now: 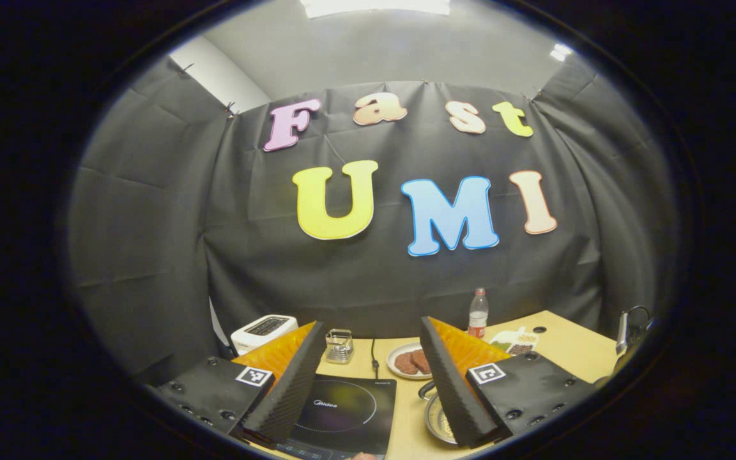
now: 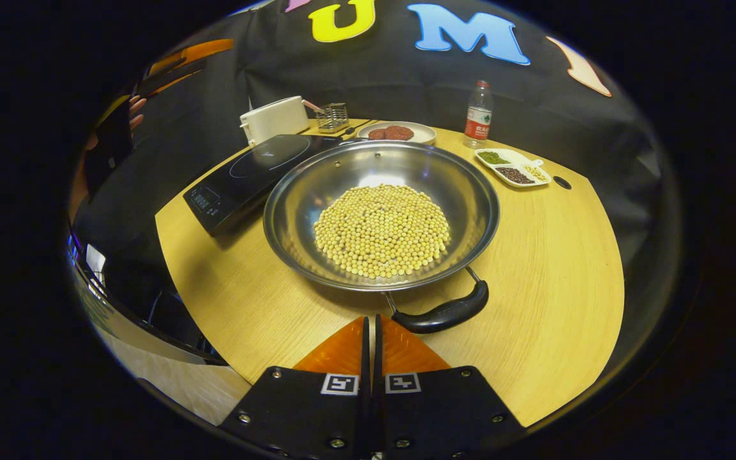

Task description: First push the handle of the pot to place it horizontally, then grasp the pot with both hands and set it on the induction cooktop.

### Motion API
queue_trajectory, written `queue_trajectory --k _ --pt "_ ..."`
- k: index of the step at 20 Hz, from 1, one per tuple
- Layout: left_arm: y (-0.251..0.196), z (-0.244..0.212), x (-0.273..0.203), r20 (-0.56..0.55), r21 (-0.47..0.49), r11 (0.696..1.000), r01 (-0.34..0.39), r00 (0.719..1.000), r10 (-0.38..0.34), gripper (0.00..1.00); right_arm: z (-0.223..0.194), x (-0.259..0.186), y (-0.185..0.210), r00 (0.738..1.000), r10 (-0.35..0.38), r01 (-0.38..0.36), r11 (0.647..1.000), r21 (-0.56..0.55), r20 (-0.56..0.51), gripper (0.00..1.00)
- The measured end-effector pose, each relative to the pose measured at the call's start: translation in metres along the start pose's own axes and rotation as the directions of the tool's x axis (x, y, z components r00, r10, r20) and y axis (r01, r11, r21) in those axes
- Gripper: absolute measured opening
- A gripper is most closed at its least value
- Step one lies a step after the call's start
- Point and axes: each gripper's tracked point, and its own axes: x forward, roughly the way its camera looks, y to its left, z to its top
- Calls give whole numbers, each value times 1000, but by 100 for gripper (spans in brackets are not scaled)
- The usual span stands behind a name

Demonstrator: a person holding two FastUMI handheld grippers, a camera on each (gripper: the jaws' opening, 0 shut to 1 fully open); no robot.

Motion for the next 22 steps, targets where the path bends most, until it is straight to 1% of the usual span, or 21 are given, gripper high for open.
queue_trajectory --k 5,10,16,17,18,19,21,22 --pt "-13 -5 13 -6 -3 1000 5 1000 -5 99 7 1 -27 999 -48 48 998 40 -1 1" --pt "-20 -10 24 -17 -1 1000 -3 1000 3 99 15 5 -49 997 -83 83 996 24 -5 1" --pt "-23 -27 30 -55 -6 1000 -22 998 22 99 31 15 -88 990 -139 139 990 5 -11 1" --pt "-23 -30 31 -63 -3 1000 -27 998 26 96 34 17 -94 989 -147 147 989 5 -11 1" --pt "-22 -33 31 -70 -2 1000 -30 997 30 99 37 19 -99 988 -157 157 988 4 -10 1" --pt "-22 -37 32 -78 -1 999 -34 996 34 96 40 20 -105 985 -171 171 985 5 -8 1" --pt "-21 -45 33 -96 4 999 -43 994 43 97 45 23 -115 979 -202 202 979 -1 -1 1" --pt "-20 -48 34 -105 6 999 -46 993 46 100 48 25 -119 976 -218 218 976 2 5 1"
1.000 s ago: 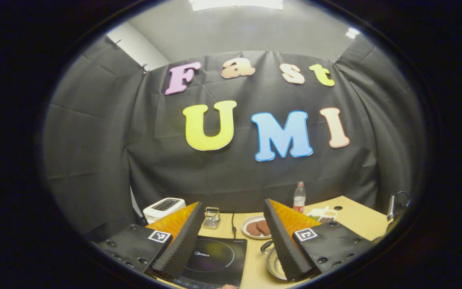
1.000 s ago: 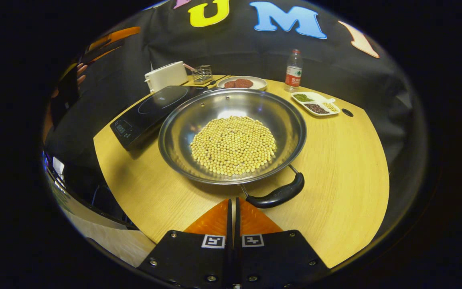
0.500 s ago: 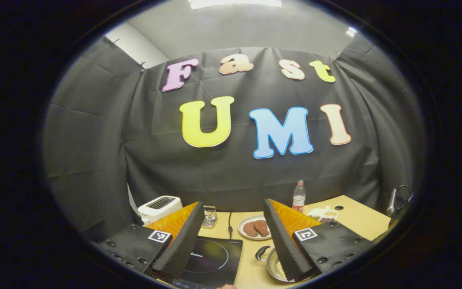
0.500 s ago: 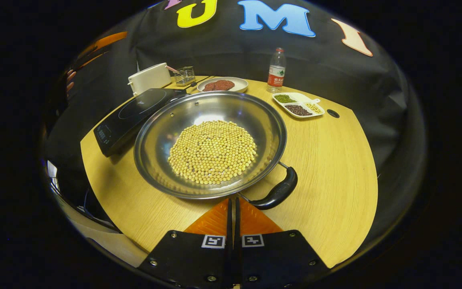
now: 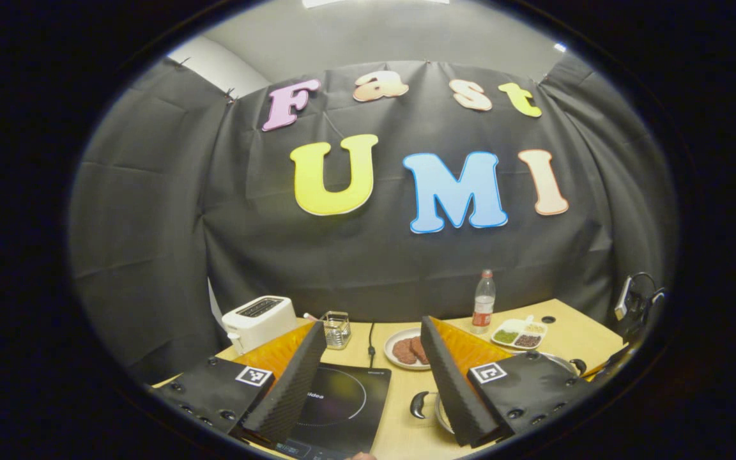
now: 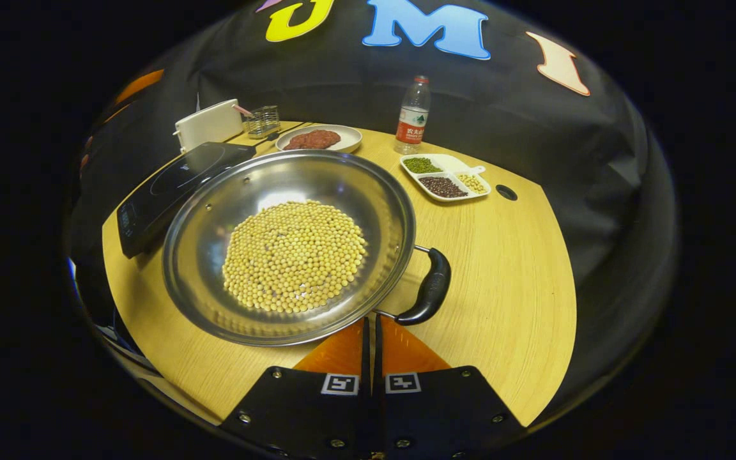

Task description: First push the handle of the pot to place it horizontally, then grasp the pot with both hands and set it on the induction cooktop.

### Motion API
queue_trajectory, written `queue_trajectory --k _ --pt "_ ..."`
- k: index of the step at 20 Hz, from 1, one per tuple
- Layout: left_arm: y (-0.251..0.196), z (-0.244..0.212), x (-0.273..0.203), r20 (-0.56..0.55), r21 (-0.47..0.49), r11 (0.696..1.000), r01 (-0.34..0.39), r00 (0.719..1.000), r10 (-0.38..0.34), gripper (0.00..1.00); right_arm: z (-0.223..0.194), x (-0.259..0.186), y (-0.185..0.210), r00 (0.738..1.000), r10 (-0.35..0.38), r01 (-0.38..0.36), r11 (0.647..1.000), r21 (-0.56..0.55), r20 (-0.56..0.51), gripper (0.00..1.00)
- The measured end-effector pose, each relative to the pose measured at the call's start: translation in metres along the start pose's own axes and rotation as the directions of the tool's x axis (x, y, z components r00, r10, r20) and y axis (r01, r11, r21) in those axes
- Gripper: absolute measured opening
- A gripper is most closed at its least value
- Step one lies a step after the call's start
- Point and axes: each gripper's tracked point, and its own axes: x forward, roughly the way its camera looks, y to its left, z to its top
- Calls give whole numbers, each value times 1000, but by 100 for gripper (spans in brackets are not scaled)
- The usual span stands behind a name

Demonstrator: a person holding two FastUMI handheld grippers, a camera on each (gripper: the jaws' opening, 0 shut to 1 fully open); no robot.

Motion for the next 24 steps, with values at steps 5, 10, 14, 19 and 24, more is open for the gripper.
queue_trajectory --k 5,10,14,19,24 --pt "1 -17 2 -29 1 1000 5 1000 -5 94 12 3 -15 997 -73 71 996 52 37 1" --pt "-4 -34 9 -60 7 999 45 997 -45 97 41 -26 -26 973 -150 119 978 171 177 4" --pt "-11 -51 14 -93 -3 997 83 992 -82 94 63 -47 -33 934 -217 138 952 273 285 99" --pt "-35 -86 26 -169 -12 989 150 974 -150 96 71 -48 -33 912 -263 166 938 304 314 98" --pt "-61 -132 36 -270 -15 977 213 940 -209 97 68 -35 -28 920 -252 158 939 305 301 98"
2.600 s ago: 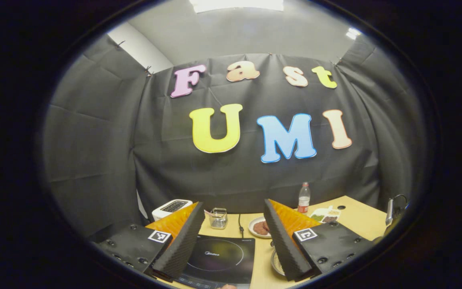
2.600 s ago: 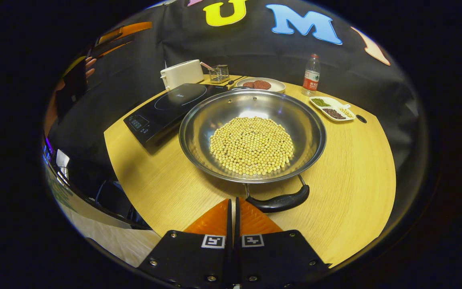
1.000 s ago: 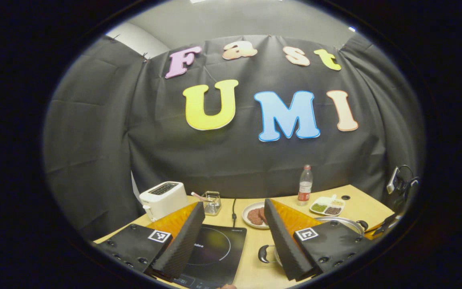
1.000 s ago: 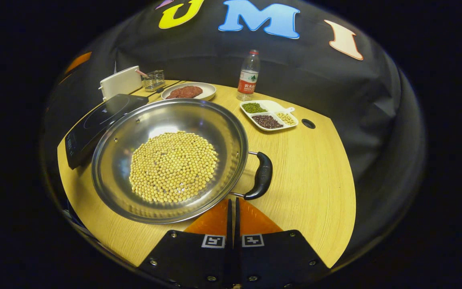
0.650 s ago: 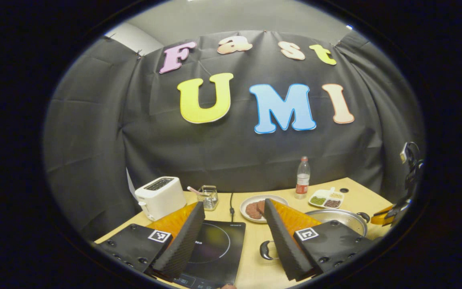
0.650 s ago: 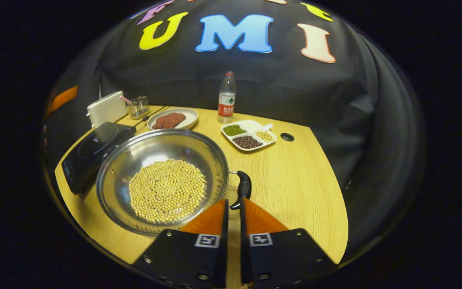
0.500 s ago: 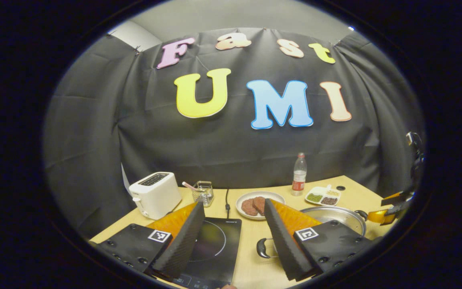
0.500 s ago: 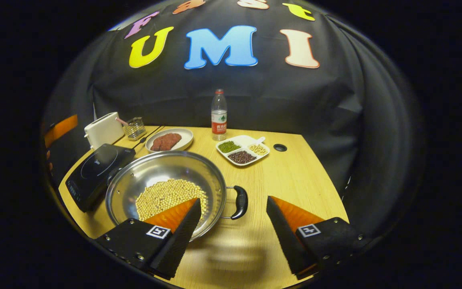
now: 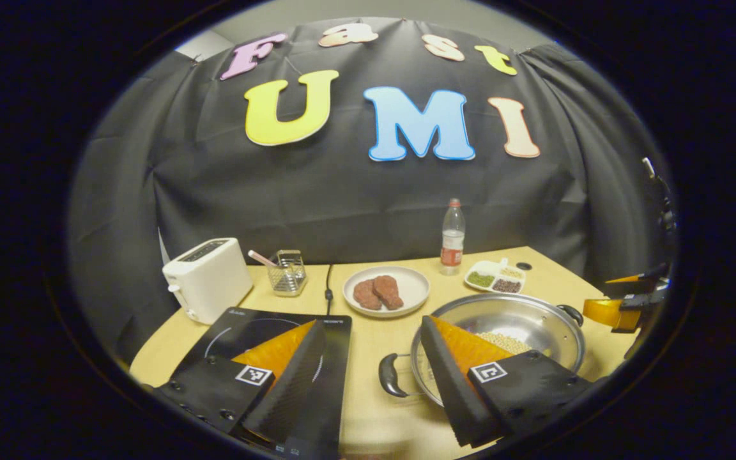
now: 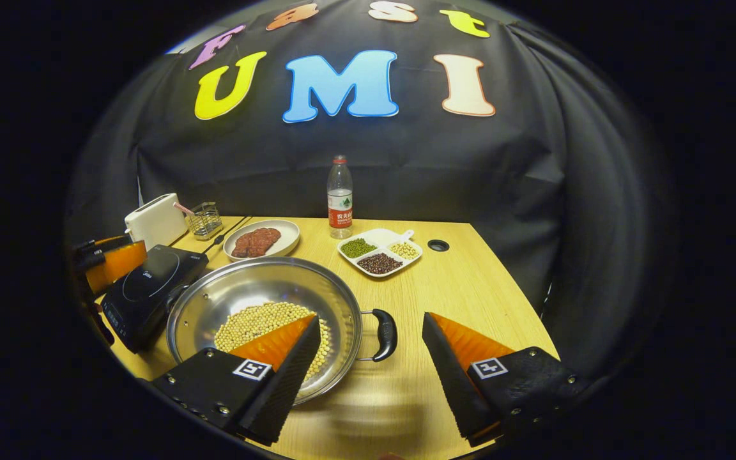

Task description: First push the handle of the pot to place it horizontally, then grasp the pot with both hands and set it on the induction cooktop.

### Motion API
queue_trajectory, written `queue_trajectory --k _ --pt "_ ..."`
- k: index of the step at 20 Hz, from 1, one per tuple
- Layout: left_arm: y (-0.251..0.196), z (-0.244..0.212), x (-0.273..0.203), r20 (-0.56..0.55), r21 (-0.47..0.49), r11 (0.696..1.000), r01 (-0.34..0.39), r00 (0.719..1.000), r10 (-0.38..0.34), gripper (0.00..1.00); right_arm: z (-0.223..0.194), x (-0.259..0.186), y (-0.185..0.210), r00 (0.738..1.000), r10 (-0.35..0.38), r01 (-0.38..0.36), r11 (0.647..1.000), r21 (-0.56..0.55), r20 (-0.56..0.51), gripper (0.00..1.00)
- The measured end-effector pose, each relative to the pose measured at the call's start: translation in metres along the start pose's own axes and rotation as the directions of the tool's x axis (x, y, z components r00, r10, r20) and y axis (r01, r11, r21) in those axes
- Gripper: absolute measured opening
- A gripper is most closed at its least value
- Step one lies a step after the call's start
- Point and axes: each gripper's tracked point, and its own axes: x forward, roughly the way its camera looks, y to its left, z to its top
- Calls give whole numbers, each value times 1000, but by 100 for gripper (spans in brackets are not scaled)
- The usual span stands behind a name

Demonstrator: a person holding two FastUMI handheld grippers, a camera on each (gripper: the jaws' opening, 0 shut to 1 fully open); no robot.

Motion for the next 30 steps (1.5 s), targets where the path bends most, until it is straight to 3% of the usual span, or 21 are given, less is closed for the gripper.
queue_trajectory --k 9,11,12,15,20,21,24,26,27,28,30 --pt "-23 -66 33 -166 -28 998 48 985 -52 98 -18 25 1 998 12 -11 1000 22 -64 98" --pt "-25 -76 37 -202 -46 998 44 978 -53 100 -23 31 0 997 13 -11 1000 22 -81 98" --pt "-25 -81 40 -219 -52 998 39 974 -50 94 -25 34 0 996 13 -11 1000 23 -90 98" --pt "-24 -98 53 -258 -63 998 25 965 -40 100 -29 45 -1 994 18 -14 999 35 -108 98" --pt "-25 -107 62 -284 -65 998 -2 959 -17 100 -41 63 -1 987 38 -23 995 93 -159 98" --pt "-27 -107 64 -283 -66 998 -3 959 -16 96 -43 66 0 985 40 -24 995 95 -166 98" --pt "-33 -110 68 -299 -48 999 -6 954 -9 83 -47 71 -3 981 37 -21 996 86 -190 87" --pt "-31 -111 68 -306 -30 999 -29 952 19 87 -49 76 -1 982 50 -34 996 87 -181 68" --pt "-31 -110 69 -305 -34 999 -38 952 26 82 -49 74 0 982 49 -34 996 86 -184 58" --pt "-31 -111 70 -312 -36 998 -43 950 29 76 -48 71 0 982 46 -30 995 91 -184 56" --pt "-29 -111 71 -321 -46 997 -58 946 40 77 -49 70 1 981 31 -19 998 67 -191 55"
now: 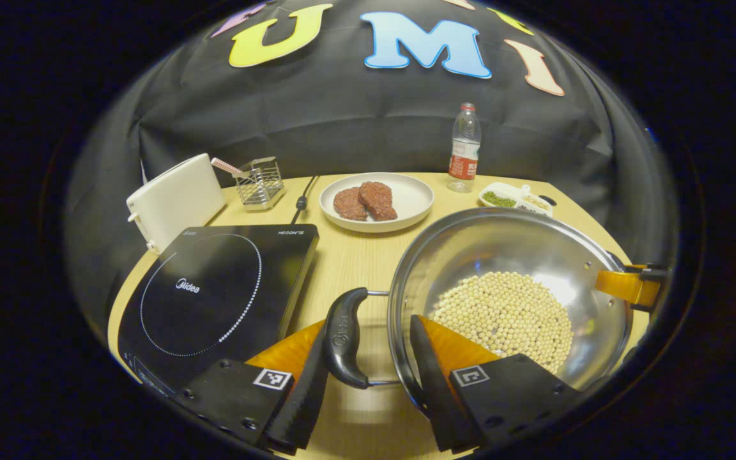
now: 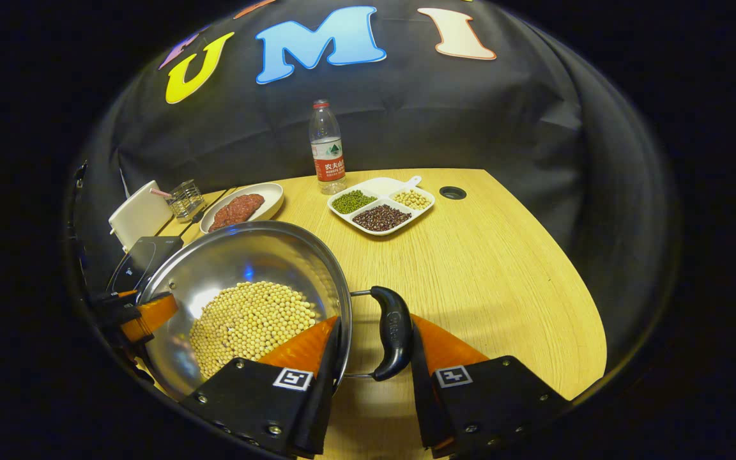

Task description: First push the handle of the pot to place it horizontally, then grasp the pot with both hands and set it on the induction cooktop.

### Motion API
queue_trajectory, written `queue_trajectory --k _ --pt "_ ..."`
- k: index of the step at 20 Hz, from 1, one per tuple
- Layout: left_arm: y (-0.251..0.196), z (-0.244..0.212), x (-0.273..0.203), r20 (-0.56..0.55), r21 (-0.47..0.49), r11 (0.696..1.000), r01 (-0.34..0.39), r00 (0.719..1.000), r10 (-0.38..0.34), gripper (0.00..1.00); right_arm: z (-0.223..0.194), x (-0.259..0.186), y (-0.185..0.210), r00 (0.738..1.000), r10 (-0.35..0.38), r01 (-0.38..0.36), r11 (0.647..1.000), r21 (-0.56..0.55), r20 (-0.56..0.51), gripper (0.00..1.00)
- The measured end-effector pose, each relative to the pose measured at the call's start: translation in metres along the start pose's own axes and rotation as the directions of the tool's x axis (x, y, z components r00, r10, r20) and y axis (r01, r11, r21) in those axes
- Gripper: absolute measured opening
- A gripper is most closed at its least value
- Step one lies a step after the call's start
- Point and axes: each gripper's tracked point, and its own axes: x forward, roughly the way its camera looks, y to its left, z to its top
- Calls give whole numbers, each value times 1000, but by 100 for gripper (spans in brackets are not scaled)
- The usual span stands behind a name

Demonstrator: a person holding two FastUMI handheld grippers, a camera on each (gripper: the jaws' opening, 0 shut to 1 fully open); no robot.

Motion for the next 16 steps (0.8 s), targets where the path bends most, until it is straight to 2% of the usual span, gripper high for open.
queue_trajectory --k 1,2,3,4,5,6,7,8,9,11,13,14,16 --pt "0 1 -1 -5 -11 1000 1 1000 -1 70 1 -2 1 1000 -7 7 1000 -4 1 55" --pt "0 1 0 -5 -21 1000 6 1000 -6 71 -1 -3 1 1000 -15 15 1000 -15 -7 51" --pt "-1 1 1 -10 -33 999 19 1000 -19 70 2 -8 0 1000 -22 22 1000 -7 -1 51" --pt "-1 -1 -1 -14 -46 999 26 1000 -27 64 6 -10 2 1000 -19 19 1000 -16 5 45" --pt "0 0 -4 -11 -58 998 32 999 -33 69 10 -13 2 1000 -25 26 999 -26 12 51" --pt "2 2 -7 -4 -60 998 31 1000 -31 64 13 -17 3 999 -29 30 999 -34 23 51" --pt "5 4 -15 8 -58 998 29 1000 -28 69 14 -21 5 999 -30 31 999 -40 25 51" --pt "9 9 -20 16 -55 998 28 1000 -27 64 14 -26 10 999 -27 28 999 -37 28 51" --pt "13 12 -25 22 -57 998 27 999 -26 68 14 -31 16 999 -25 25 999 -31 27 51" --pt "25 21 -32 36 -49 998 30 999 -28 65 17 -37 26 999 -25 25 1000 -13 31 51" --pt "42 27 -36 43 -44 998 35 999 -33 69 21 -44 41 999 -33 33 999 -6 43 51" --pt "50 30 -36 46 -42 998 39 998 -37 64 21 -47 49 998 -38 38 999 1 47 51" --pt "67 35 -40 52 -41 998 42 998 -40 65 23 -51 66 998 -46 46 999 10 48 51"
